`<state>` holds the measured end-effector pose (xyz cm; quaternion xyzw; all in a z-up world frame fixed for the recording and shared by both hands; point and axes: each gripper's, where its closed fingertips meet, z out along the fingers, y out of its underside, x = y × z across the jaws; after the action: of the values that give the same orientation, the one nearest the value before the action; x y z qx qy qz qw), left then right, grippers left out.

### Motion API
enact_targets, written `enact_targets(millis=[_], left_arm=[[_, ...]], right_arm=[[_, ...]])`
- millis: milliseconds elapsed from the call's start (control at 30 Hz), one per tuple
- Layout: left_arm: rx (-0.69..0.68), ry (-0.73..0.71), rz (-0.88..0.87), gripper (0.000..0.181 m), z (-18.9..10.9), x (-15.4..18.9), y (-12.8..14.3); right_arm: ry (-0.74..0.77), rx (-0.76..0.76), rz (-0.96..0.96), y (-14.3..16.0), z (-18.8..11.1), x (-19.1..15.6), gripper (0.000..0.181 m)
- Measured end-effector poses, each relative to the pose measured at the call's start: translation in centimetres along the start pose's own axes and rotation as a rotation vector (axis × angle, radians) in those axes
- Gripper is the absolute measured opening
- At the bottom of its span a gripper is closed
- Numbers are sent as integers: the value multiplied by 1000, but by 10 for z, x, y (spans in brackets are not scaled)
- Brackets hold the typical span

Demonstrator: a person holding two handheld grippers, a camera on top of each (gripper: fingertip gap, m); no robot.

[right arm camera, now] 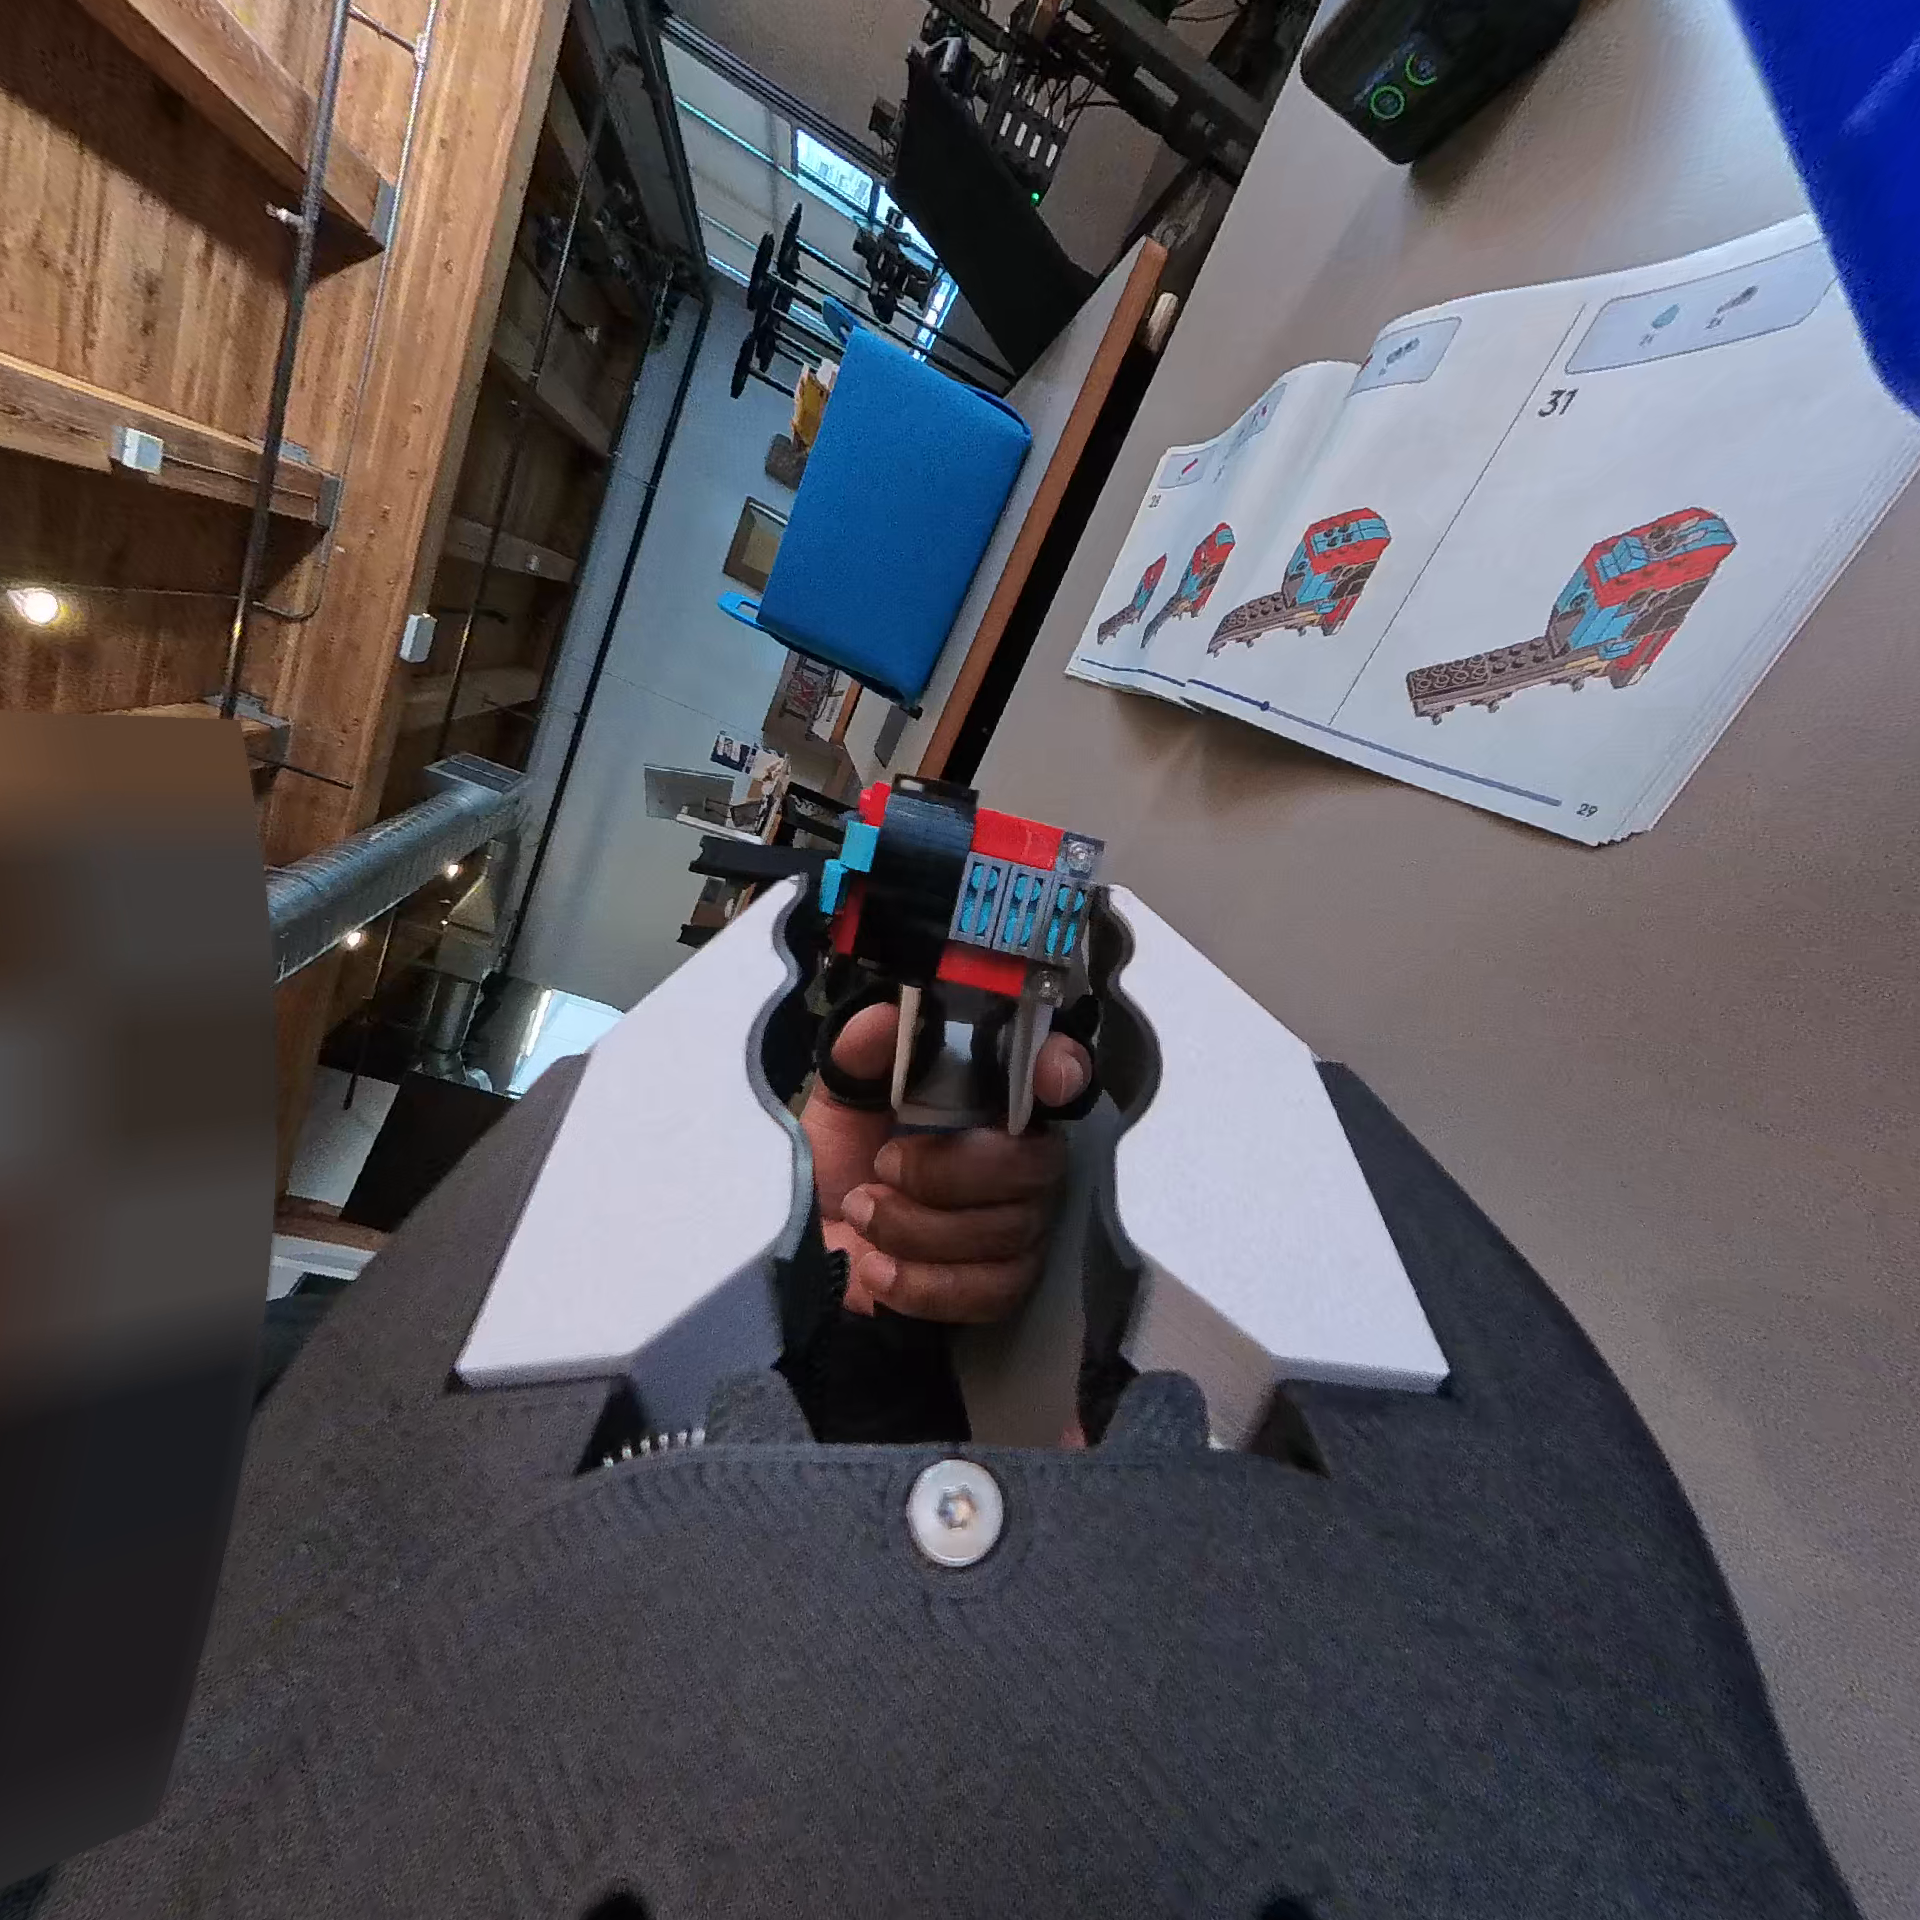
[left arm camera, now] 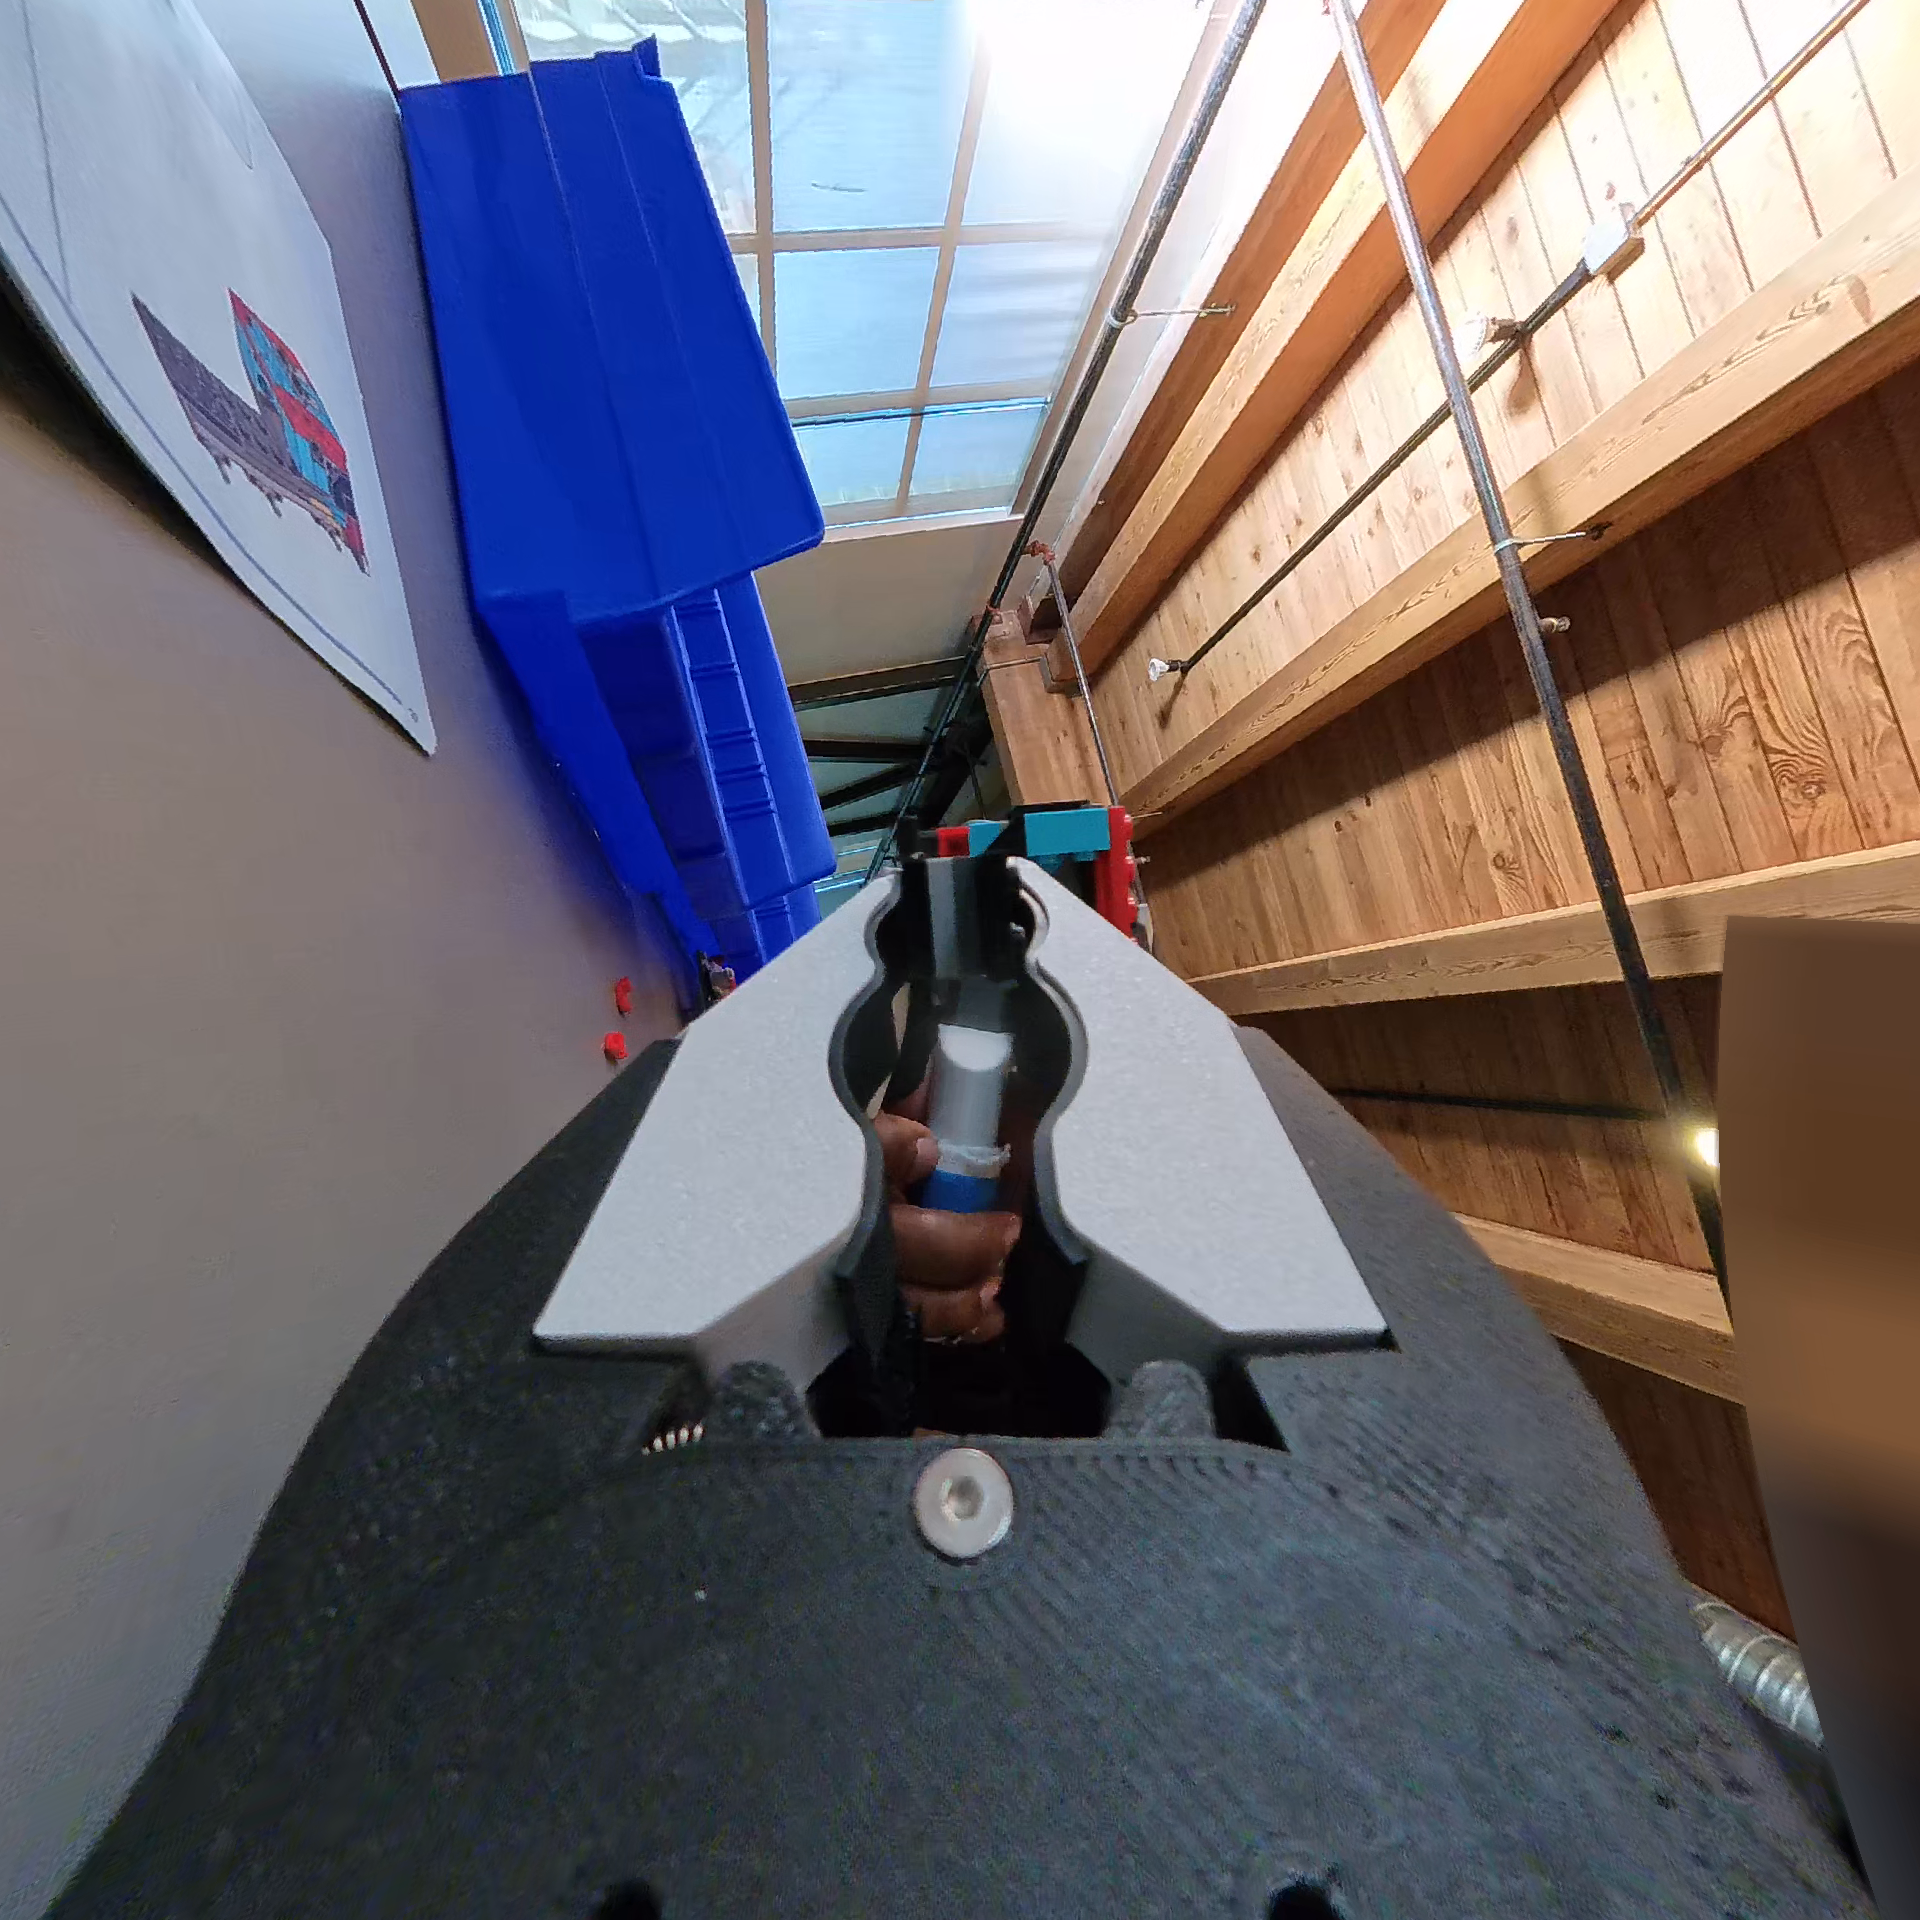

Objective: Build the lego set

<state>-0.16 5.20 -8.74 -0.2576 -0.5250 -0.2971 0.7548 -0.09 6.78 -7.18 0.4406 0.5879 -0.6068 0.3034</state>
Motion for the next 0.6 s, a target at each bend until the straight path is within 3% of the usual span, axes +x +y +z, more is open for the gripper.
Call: enact_targets(millis=[600], left_arm=[[-8,28,66,16,0,9,1]], right_arm=[[-58,19,51,-1,0,-10,47]])
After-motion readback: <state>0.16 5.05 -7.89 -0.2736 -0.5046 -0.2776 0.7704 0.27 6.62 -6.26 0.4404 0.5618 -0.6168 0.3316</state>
